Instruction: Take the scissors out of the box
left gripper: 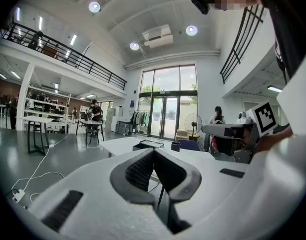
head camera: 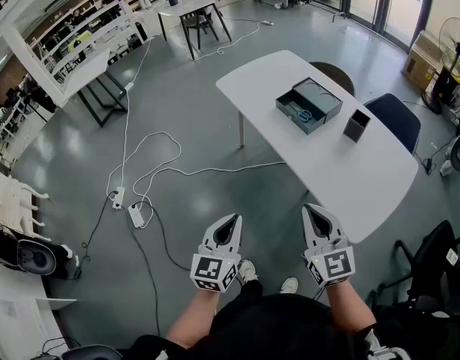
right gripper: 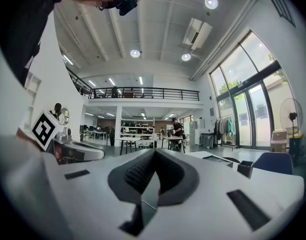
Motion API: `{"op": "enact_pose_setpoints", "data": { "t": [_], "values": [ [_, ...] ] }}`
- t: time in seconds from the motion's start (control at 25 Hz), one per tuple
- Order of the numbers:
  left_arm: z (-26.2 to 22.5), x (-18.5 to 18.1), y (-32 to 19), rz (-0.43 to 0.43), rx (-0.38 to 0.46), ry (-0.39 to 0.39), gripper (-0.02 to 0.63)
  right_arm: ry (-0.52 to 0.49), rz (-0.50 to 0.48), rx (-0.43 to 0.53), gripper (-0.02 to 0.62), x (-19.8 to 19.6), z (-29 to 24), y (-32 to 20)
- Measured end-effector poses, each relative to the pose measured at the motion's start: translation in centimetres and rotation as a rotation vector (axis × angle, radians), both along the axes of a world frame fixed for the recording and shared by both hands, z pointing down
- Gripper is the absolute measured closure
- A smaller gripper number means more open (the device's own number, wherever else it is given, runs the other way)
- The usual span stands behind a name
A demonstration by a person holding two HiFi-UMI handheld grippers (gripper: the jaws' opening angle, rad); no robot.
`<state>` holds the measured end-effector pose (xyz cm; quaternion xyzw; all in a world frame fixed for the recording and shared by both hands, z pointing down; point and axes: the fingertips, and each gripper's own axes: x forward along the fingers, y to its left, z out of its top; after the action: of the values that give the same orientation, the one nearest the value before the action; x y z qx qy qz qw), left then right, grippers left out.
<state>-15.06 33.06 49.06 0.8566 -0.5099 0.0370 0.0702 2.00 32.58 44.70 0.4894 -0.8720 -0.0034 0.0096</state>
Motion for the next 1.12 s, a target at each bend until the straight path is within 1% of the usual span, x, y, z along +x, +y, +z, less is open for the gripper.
{"op": "enact_pose_setpoints", "data": {
  "t": [0.12,0.36,0.52,0.72,1.12],
  "values": [
    [-0.1,-0.4,0.6,-0.007,0.0,-0.002,0.598,0.012,-0.001,0.019,0.592,-0.3,-1.2,0.3],
    [-0.5,-1.4,1.0,-0.016,0.005,-0.001,0.598,0.012,0.004,0.019,0.592,-0.9,-1.4,0.7],
    [-0.4,-2.1,0.6,-0.016,0.003,0.002,0.598,-0.017,0.016,0.002,0.591,-1.2,-1.3,0.2],
    [-0.2,-3.1,-0.7,-0.002,0.0,0.006,0.598,-0.009,0.009,0.003,0.591,-2.5,-1.2,-1.0],
    [-1.1,-7.8,-4.8,0.029,0.038,-0.008,0.598,-0.01,0.043,0.024,0.591,-6.6,-1.2,-4.9]
  ]
}}
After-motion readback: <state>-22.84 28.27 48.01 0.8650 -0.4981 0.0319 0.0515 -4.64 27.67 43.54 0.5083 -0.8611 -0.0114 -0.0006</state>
